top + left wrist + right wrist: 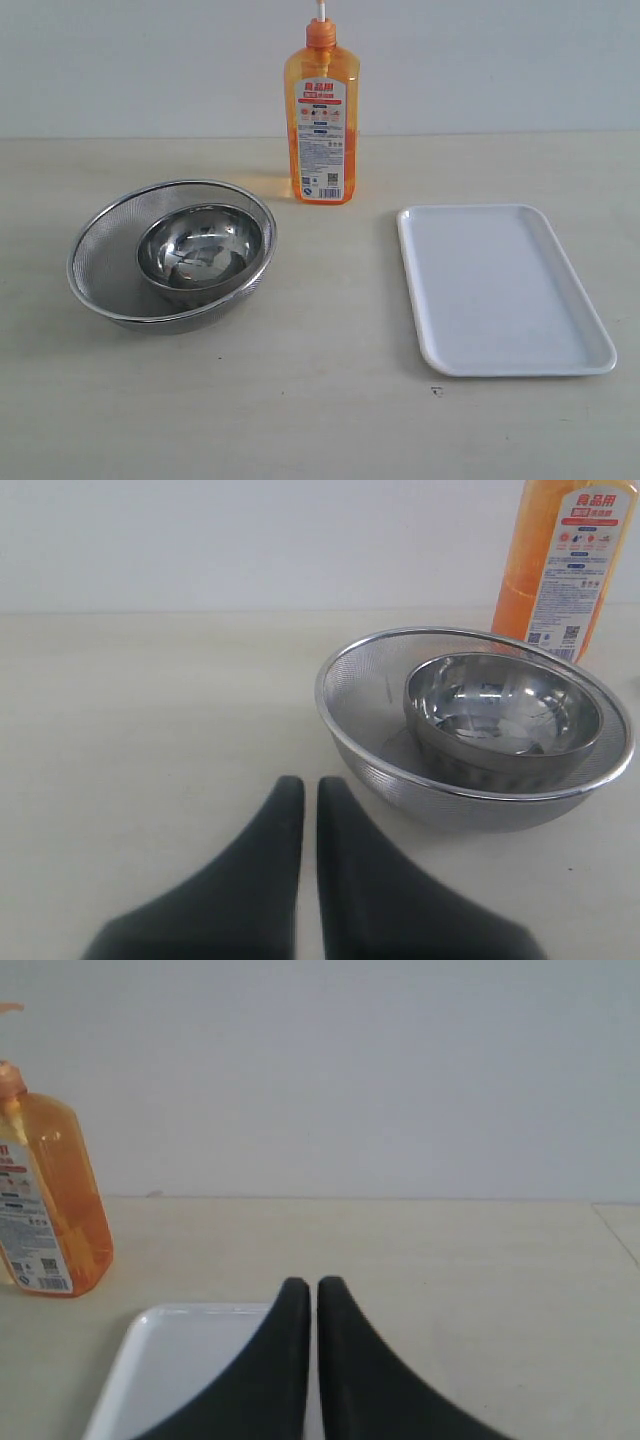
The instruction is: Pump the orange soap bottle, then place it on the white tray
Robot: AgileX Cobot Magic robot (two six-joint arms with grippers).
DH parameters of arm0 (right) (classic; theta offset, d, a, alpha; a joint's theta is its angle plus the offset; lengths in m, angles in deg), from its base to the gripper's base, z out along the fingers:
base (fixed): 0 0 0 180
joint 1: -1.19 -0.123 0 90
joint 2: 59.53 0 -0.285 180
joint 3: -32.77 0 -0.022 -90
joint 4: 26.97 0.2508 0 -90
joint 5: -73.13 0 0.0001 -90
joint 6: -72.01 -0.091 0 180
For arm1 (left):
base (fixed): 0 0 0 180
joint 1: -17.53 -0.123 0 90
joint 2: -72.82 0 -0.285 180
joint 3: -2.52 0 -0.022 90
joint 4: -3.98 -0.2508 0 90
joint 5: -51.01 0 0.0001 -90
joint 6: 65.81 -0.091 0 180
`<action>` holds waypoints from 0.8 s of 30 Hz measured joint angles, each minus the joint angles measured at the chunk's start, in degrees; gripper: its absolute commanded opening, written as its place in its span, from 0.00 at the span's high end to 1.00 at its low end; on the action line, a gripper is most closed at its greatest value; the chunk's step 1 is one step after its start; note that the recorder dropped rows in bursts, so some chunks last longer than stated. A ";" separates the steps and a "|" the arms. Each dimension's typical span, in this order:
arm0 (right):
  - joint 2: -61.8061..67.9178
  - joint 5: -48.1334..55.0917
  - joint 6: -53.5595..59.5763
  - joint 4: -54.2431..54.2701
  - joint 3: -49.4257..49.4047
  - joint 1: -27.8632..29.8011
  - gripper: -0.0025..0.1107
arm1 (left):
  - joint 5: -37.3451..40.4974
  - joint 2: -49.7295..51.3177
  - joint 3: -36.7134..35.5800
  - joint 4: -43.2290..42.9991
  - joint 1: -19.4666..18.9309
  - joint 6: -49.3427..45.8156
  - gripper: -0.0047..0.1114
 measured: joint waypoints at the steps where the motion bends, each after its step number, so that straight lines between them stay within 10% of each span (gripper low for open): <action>1: 1.04 -0.46 0.00 0.00 0.00 0.00 0.98 | 0.00 0.00 0.00 0.00 0.00 0.00 0.92; 24: 21.46 -6.26 3.20 0.00 11.70 0.00 0.98 | 0.00 0.00 0.00 0.00 0.00 0.00 0.92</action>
